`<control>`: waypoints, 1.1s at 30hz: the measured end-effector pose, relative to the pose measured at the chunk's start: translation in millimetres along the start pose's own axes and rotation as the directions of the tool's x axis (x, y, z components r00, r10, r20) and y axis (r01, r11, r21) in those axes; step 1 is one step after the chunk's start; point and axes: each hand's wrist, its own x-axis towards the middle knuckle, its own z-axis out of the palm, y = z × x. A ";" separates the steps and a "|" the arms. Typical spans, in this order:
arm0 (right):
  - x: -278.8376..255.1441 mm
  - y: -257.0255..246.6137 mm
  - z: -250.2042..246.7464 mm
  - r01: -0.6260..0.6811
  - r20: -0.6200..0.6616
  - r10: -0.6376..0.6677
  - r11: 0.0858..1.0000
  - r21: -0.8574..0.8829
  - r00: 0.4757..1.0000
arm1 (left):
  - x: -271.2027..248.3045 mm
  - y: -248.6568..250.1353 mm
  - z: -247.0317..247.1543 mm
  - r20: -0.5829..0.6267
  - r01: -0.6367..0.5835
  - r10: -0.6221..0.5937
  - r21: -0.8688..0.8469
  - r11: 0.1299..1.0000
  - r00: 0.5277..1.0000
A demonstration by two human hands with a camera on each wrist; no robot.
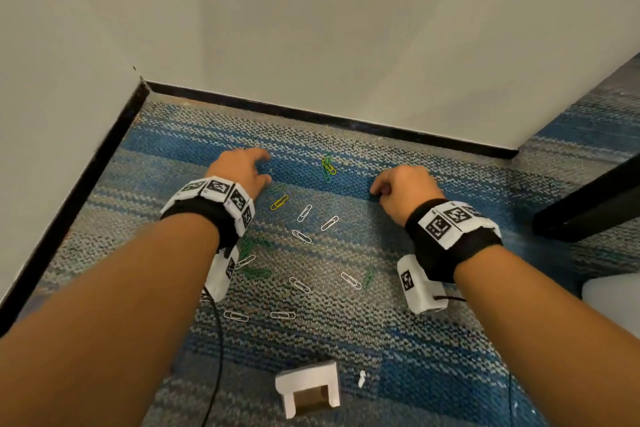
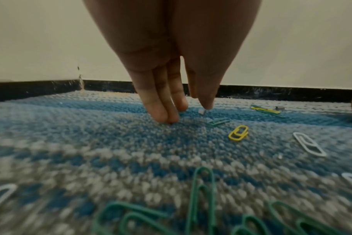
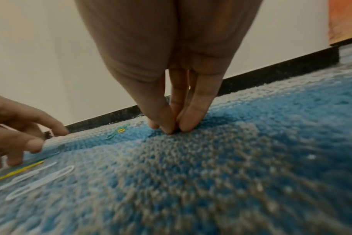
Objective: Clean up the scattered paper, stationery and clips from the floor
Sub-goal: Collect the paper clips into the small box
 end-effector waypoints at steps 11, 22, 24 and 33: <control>36.8 -19.0 -12.7 -0.383 0.337 0.329 0.085 0.920 0.882 | 12.4 8.0 9.3 -0.040 0.049 -0.049 -0.010 0.999 0.998; 60.8 -34.3 14.9 -0.077 -0.062 0.095 0.965 0.250 0.994 | -17.6 1.0 -10.5 -0.046 0.023 -0.038 -0.286 0.958 0.998; 55.2 -38.5 9.0 -0.152 0.006 0.155 0.959 0.239 0.988 | -29.3 9.5 -24.8 -0.024 0.002 -0.010 -0.305 0.952 1.000; -29.3 -98.4 -155.4 -0.308 0.287 0.115 0.434 0.847 0.951 | -65.0 103.7 -149.9 -0.093 -0.262 0.245 -0.357 0.897 0.965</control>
